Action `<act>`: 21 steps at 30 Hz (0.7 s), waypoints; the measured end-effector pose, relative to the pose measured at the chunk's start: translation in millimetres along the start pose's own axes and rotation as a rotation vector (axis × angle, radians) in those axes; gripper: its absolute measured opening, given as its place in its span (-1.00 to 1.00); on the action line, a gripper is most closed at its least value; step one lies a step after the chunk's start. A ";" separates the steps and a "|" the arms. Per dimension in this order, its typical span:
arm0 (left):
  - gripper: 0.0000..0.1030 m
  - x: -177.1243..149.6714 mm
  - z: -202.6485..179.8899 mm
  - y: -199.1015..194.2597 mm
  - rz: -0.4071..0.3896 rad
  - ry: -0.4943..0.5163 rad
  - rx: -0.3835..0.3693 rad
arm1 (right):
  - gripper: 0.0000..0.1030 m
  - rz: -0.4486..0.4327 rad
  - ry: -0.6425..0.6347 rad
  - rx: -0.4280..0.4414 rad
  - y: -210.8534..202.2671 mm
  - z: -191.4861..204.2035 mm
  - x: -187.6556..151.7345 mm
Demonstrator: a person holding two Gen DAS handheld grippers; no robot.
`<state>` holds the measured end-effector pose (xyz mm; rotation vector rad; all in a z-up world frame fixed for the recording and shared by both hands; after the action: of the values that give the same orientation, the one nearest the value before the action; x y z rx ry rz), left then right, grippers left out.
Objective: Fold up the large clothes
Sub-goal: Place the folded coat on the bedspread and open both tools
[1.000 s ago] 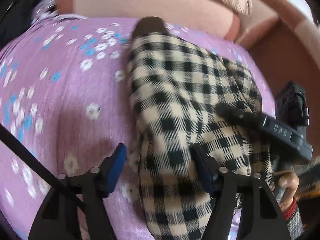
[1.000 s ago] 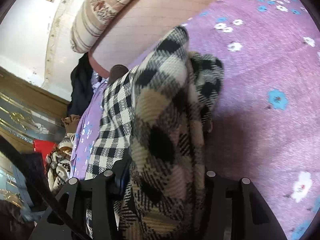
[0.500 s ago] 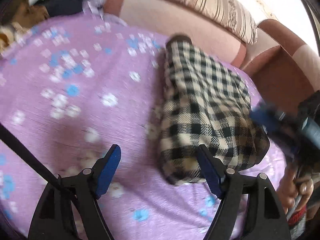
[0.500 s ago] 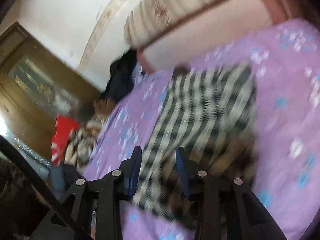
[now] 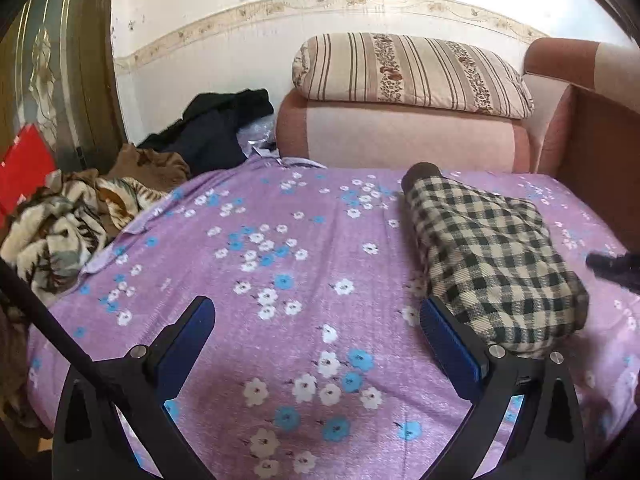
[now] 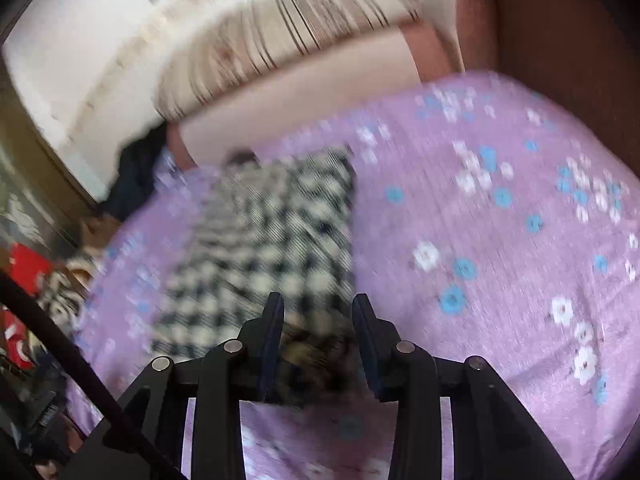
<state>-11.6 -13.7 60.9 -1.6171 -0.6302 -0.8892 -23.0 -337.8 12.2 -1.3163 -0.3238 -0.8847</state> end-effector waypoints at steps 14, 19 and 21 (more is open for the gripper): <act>0.98 -7.9 20.5 12.7 0.035 -0.065 0.017 | -0.41 0.006 -0.093 -0.075 12.8 38.0 -26.3; 0.98 -9.8 26.5 18.3 0.051 -0.108 0.005 | -0.41 0.126 -0.101 0.429 -2.7 131.7 -37.7; 0.98 -11.5 27.3 19.4 0.057 -0.109 0.006 | -0.41 0.248 -0.080 0.507 19.5 153.4 -57.5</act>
<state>3.1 9.1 38.1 -1.6784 -0.6591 -0.7606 -5.4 -174.1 1.1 -0.8956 -0.4066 -0.4967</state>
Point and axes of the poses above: each gripper's, at about its wrist camera, not at the fingertips, and y roughly the way its jaws point, z to its left, x to its top, the point moved 9 cm from there along y, roughly the way its jaws point, and after that the axes turned 12 degrees about -x, right-handed, at the moved point
